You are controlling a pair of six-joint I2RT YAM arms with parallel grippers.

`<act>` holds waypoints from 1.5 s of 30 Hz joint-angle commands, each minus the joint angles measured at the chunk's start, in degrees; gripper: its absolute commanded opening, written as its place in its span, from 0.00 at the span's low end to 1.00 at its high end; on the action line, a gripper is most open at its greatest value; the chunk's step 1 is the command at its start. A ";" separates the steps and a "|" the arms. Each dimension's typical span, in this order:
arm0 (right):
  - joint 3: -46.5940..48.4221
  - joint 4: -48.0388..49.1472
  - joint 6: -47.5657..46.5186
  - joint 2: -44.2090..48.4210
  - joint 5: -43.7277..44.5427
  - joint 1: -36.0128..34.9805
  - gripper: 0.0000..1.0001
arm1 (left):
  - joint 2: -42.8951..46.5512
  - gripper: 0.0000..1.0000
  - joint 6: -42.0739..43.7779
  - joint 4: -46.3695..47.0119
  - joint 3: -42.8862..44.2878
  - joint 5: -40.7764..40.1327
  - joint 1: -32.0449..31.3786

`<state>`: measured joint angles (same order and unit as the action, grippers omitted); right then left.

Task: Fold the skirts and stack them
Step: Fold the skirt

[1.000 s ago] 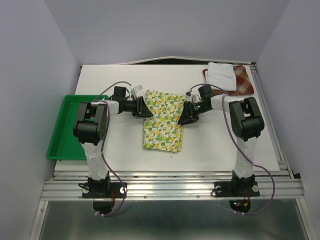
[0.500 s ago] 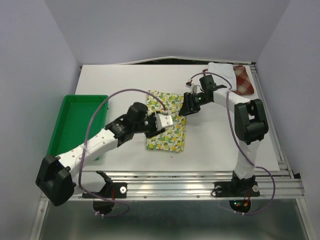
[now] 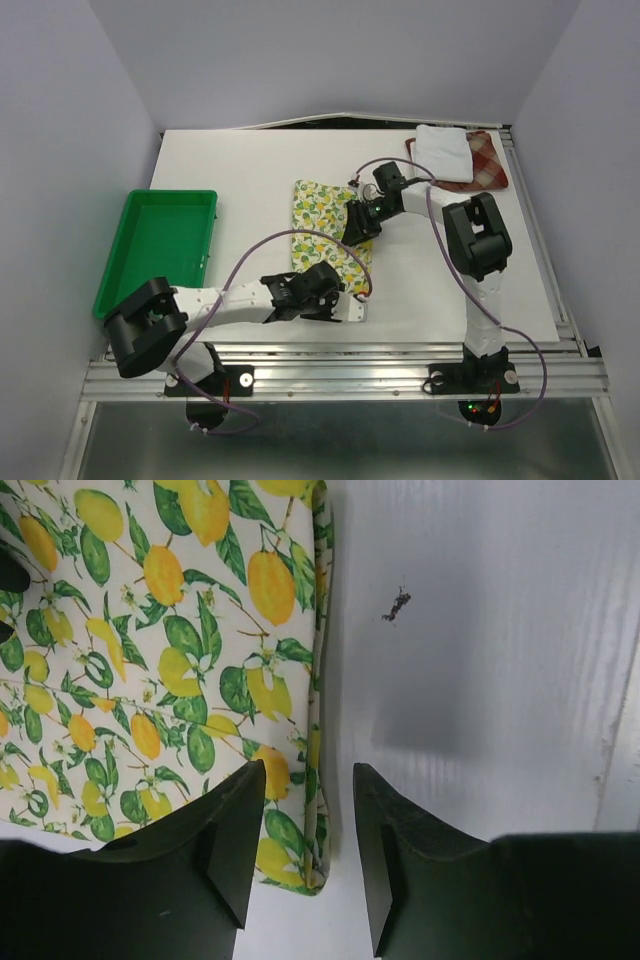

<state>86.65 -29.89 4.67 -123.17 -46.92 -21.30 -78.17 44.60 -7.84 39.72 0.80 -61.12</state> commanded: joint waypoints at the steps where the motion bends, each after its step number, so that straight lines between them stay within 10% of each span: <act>1: 2.47 1.59 -2.03 -2.24 2.09 -0.06 0.47 | -5.05 0.50 4.00 5.11 1.23 -5.72 -0.40; 7: 1.50 1.41 -3.78 -4.18 4.11 -0.06 0.46 | -11.91 0.47 4.53 9.76 1.23 -9.04 -0.49; 16: 1.59 -0.17 -6.33 -5.85 5.17 -0.06 0.45 | -16.05 0.01 4.89 8.81 3.42 -8.98 -0.31; 31: 7.20 -7.99 -8.18 4.35 0.60 -1.99 0.51 | -6.56 0.00 -1.53 -23.36 16.79 16.25 -0.31; 45: 33.32 -13.34 -11.25 -18.59 7.20 -1.99 0.48 | -7.34 0.00 -3.20 -30.92 23.46 25.04 -0.31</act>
<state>118.32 -38.63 -4.64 -137.19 -41.17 -23.33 -85.56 42.30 -35.22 59.37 22.37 -61.19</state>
